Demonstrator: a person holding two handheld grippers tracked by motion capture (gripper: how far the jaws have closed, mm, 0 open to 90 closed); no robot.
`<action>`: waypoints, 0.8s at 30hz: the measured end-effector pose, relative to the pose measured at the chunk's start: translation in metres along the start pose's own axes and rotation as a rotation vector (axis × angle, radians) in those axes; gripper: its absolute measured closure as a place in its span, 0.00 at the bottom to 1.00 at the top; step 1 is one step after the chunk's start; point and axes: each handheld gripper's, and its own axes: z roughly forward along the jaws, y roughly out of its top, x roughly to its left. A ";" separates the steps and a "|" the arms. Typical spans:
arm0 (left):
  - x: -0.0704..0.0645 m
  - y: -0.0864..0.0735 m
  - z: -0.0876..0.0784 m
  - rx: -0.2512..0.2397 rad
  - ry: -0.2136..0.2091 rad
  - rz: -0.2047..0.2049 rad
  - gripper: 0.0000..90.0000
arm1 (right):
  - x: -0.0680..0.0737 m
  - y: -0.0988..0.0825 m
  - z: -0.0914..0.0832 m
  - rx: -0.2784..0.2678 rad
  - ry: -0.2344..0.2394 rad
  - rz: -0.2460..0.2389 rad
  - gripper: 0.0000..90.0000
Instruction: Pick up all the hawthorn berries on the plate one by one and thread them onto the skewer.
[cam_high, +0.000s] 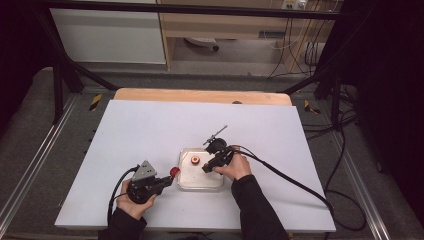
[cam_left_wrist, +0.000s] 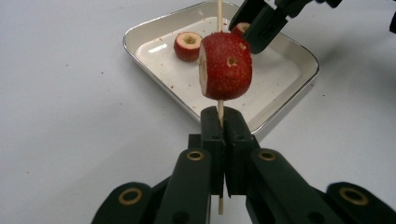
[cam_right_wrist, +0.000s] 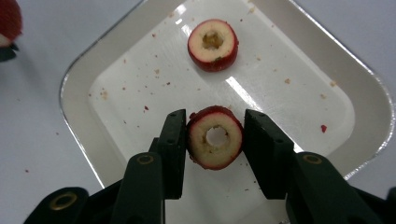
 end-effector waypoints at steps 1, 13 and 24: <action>0.000 0.000 0.000 -0.001 0.001 0.000 0.98 | 0.001 0.000 -0.004 -0.018 0.004 0.018 0.67; -0.001 0.002 -0.007 -0.045 0.013 -0.007 0.98 | 0.011 -0.009 -0.042 -0.315 0.099 0.174 0.68; -0.005 0.003 -0.011 -0.084 0.018 -0.028 0.98 | 0.014 -0.029 -0.057 -0.638 0.195 0.319 0.68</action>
